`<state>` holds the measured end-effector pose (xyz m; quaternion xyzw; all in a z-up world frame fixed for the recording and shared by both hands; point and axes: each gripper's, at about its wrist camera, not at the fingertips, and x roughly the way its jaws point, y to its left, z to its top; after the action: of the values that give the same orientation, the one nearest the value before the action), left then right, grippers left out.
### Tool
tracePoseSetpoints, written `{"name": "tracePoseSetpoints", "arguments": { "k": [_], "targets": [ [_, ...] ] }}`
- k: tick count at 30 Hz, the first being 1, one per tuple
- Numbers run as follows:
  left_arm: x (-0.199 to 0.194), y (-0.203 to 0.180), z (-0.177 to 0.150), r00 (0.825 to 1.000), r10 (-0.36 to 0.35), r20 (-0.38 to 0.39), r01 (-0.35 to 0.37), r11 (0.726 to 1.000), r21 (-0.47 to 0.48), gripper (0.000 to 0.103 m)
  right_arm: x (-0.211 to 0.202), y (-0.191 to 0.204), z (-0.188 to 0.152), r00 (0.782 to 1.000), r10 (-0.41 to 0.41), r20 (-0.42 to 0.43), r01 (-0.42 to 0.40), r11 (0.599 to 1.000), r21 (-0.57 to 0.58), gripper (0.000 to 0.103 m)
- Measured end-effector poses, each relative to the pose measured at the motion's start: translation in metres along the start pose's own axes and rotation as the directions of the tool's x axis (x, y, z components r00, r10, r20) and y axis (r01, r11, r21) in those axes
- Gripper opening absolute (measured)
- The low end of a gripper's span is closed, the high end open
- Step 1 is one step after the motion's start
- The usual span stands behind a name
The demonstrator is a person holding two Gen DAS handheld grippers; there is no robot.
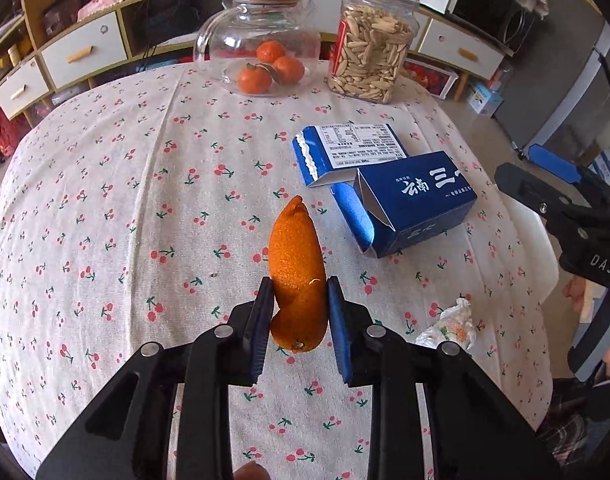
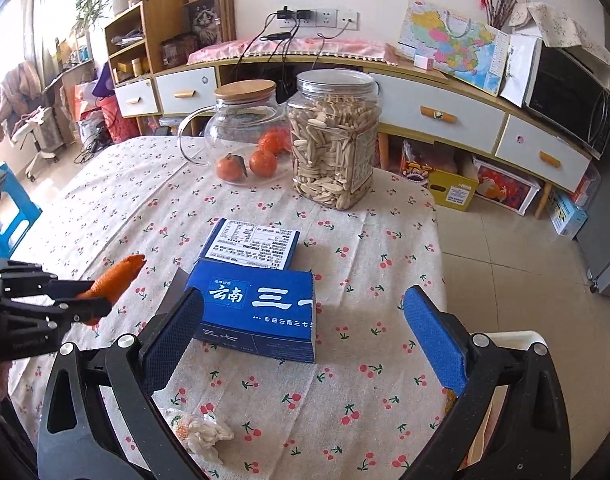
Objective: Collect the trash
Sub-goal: 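Grasp the blue Sanqi box with the right tool while the left tool holds the peel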
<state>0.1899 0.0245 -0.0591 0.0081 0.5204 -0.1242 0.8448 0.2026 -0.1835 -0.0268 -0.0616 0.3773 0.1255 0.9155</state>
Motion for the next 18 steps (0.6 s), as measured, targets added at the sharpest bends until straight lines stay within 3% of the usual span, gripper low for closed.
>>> {"name": "tracePoseSetpoints", "arguments": {
  "k": [3, 7, 14, 16, 18],
  "targets": [
    [-0.010, 0.012, 0.003, 1.000, 0.011, 0.029, -0.009, 0.998, -0.056, 0.027, 0.007, 0.021, 0.001, 0.999, 0.034, -0.011, -0.035, 0.988, -0.150, 0.096],
    [-0.012, 0.022, 0.006, 0.999, 0.029, 0.030, -0.026, 0.995, -0.100, 0.027, 0.020, 0.045, -0.007, 0.996, 0.059, -0.066, -0.078, 0.939, -0.334, 0.096],
    [-0.016, 0.020, 0.009, 0.999, -0.002, 0.039, 0.006, 0.995, -0.098, 0.027, 0.036, 0.035, -0.008, 0.991, 0.041, -0.127, -0.095, 0.883, -0.459, 0.096],
    [-0.017, 0.019, 0.010, 0.999, -0.010, 0.040, 0.014, 0.995, -0.100, 0.027, 0.042, 0.038, -0.005, 0.985, 0.055, -0.163, -0.134, 0.844, -0.520, 0.096],
    [-0.017, 0.019, 0.010, 0.999, -0.013, 0.039, 0.017, 0.995, -0.103, 0.027, 0.051, 0.050, -0.009, 0.979, 0.038, -0.203, -0.158, 0.769, -0.619, 0.096]
  ]
}}
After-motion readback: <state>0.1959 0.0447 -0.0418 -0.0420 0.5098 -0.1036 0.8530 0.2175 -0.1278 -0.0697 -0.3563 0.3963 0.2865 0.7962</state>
